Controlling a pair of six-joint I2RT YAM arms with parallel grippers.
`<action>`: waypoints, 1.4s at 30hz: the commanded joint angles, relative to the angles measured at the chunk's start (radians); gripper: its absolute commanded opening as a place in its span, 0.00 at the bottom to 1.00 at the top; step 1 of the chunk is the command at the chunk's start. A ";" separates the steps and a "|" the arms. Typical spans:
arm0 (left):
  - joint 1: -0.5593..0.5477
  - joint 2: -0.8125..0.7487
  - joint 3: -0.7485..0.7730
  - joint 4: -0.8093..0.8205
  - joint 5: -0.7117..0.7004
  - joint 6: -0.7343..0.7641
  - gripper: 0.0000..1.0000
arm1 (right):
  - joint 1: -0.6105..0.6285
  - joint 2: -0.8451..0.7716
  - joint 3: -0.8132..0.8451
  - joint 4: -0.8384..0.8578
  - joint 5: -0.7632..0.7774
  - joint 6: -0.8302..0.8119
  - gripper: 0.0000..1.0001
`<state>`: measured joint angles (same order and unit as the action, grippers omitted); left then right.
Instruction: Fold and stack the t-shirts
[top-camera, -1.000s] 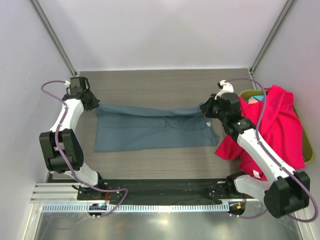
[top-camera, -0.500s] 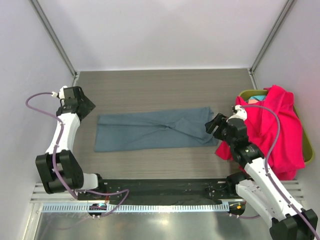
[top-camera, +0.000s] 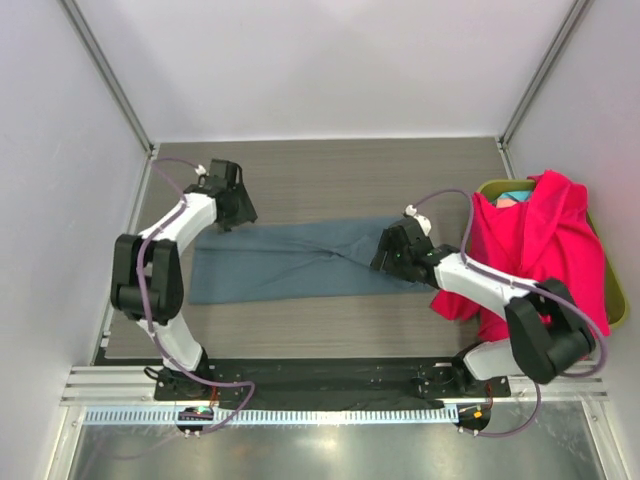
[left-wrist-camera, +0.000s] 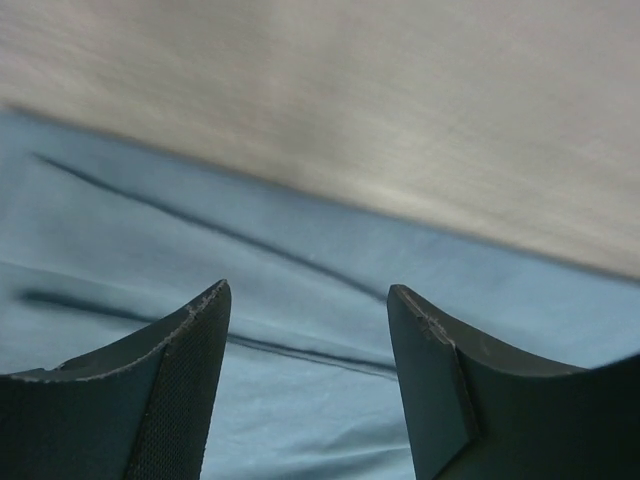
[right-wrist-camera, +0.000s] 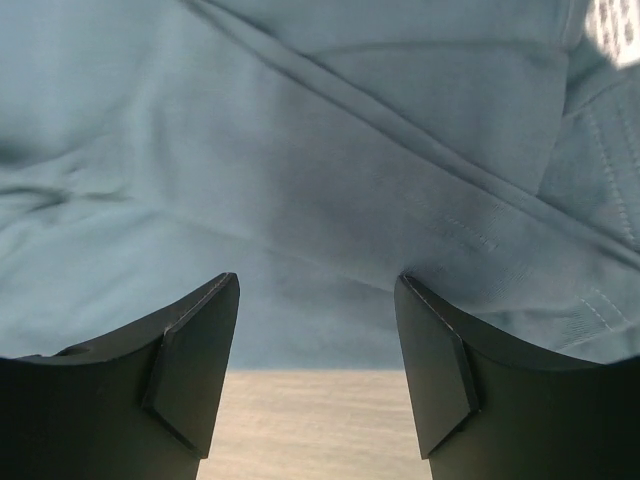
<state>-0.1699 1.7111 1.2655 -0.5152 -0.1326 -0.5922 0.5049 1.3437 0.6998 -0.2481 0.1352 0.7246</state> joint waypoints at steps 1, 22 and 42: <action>-0.020 0.083 -0.012 -0.089 0.063 -0.052 0.64 | 0.000 0.087 0.047 0.006 0.007 0.094 0.70; -0.118 -0.025 -0.417 -0.013 0.225 -0.247 0.56 | -0.025 0.787 0.705 -0.175 -0.083 -0.089 0.71; -0.790 -0.258 -0.361 0.000 0.314 -0.655 0.56 | -0.035 1.364 1.787 -0.319 -0.232 -0.416 0.79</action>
<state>-0.9493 1.4998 0.8101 -0.4339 0.1867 -1.1942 0.4770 2.6900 2.4947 -0.5358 -0.1425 0.3820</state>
